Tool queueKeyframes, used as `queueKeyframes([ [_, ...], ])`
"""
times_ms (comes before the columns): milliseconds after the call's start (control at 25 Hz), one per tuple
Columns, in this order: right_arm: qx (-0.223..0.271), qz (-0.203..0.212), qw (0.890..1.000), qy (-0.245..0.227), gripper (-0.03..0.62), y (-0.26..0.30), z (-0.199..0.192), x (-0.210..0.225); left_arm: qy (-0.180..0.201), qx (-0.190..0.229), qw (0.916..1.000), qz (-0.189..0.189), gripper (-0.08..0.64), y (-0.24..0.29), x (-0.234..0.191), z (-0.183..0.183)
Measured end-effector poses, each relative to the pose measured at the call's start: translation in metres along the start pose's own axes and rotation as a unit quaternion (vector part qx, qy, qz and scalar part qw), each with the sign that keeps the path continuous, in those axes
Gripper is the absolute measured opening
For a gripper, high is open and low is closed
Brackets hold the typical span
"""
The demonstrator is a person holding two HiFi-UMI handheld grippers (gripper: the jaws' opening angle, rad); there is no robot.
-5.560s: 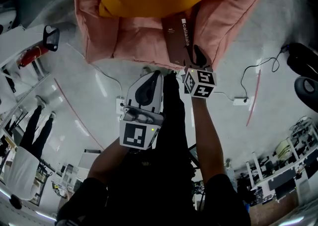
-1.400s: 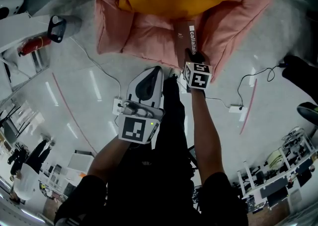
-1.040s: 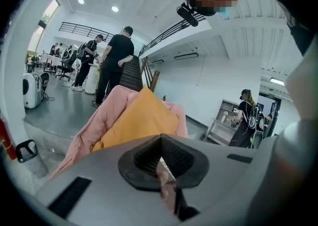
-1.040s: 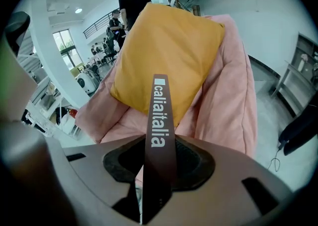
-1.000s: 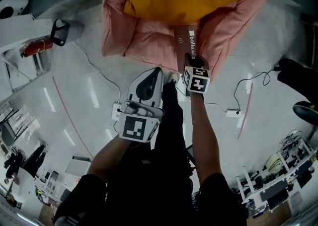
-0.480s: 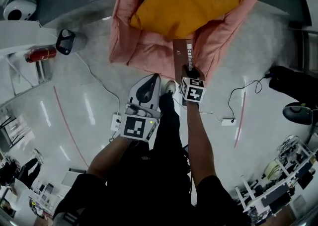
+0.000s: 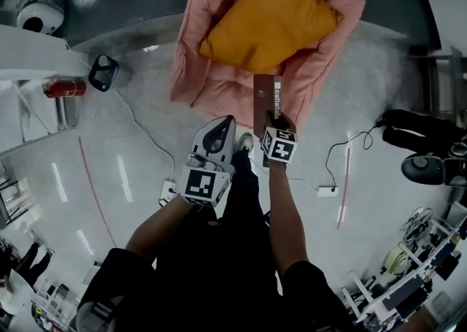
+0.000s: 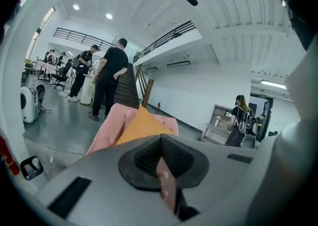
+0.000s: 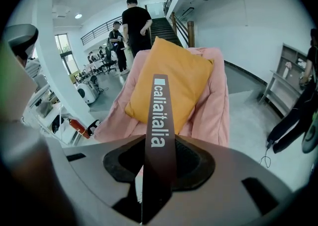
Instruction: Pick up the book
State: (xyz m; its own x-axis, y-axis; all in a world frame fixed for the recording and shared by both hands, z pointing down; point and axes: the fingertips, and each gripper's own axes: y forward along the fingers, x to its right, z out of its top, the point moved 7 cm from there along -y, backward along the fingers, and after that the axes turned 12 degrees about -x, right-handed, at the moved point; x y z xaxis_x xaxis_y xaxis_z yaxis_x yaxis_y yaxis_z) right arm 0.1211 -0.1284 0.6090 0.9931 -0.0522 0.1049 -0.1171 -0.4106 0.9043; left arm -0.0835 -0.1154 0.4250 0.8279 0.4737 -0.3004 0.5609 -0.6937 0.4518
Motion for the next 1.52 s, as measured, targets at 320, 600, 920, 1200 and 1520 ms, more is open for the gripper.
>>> queueKeyframes([
  [320,0.033,-0.013,0.999,0.002,0.143,-0.050,0.004,-0.022,0.020,0.011,0.9996,-0.013,0.007,-0.037,0.002,0.014],
  [600,0.062,-0.022,0.998,-0.003,0.143,-0.088,0.000,-0.042,0.015,0.014,0.9996,-0.021,0.008,-0.065,0.001,0.018],
  [920,0.076,-0.020,0.997,-0.003,0.143,-0.109,-0.004,-0.053,0.020,0.019,0.9994,-0.019,0.007,-0.079,0.004,0.023],
  [1200,0.095,-0.013,0.995,-0.029,0.143,-0.132,-0.001,-0.054,0.030,0.027,0.9992,-0.006,0.007,-0.084,0.013,0.032],
  [1520,0.113,0.003,0.993,-0.043,0.143,-0.157,-0.008,-0.044,0.031,0.031,0.9989,0.019,0.007,-0.089,0.034,0.032],
])
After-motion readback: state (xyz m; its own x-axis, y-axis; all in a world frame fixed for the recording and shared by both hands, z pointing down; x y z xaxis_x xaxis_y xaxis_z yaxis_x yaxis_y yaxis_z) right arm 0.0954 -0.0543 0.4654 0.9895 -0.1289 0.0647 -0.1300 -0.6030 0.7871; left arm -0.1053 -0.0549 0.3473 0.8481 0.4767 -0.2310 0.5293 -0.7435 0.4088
